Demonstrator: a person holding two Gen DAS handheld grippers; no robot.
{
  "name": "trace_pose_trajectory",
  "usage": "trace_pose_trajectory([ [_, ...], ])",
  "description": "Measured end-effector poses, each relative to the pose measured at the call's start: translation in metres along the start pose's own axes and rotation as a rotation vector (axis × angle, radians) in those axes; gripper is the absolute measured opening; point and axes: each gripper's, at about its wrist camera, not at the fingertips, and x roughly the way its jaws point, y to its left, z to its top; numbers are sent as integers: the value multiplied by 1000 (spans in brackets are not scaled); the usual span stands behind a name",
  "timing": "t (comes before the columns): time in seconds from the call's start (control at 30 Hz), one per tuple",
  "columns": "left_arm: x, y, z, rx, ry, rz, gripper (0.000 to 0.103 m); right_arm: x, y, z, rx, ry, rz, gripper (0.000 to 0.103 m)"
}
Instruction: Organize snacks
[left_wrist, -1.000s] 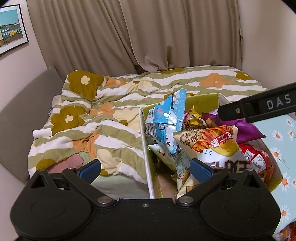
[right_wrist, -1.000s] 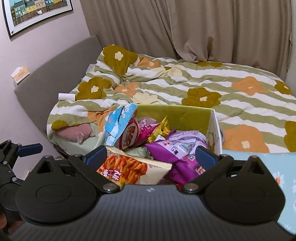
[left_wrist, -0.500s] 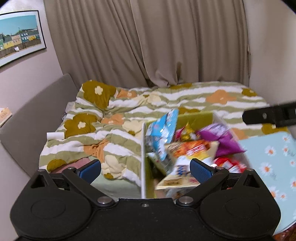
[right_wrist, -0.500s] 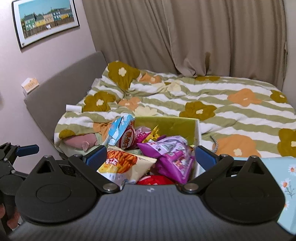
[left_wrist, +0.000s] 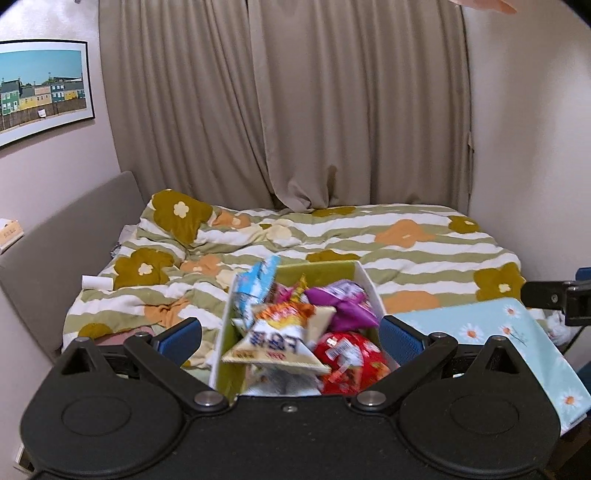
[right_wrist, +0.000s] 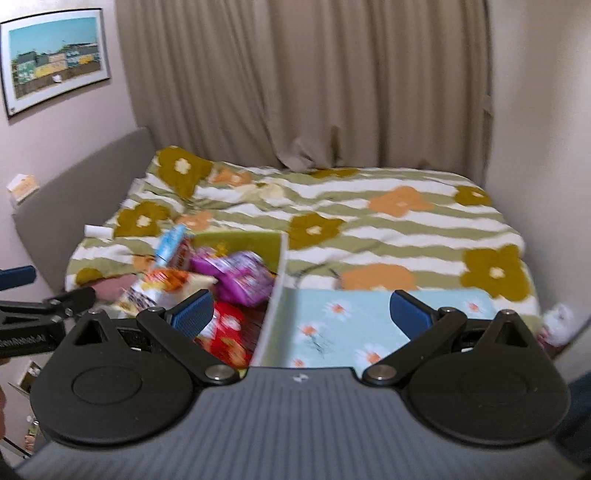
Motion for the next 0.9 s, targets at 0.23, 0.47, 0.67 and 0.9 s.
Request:
trace_pose_trajectory([
  [0.23,-9,-26,-21,11,25,-22,103,-17,-25,-41,13,66,-72,103],
  [0.47,-8,-45,-29,40,29,-31,103,-16,-44,-66,65,124,-116,103],
  [0.67,-9,-56,-31,59,29,-42,103,-17,-49,-72,71,121,-142,103],
  [0.9,-8,-61,-30,74,29,-51,103,-19,-54,-72,83,113,-151,103],
])
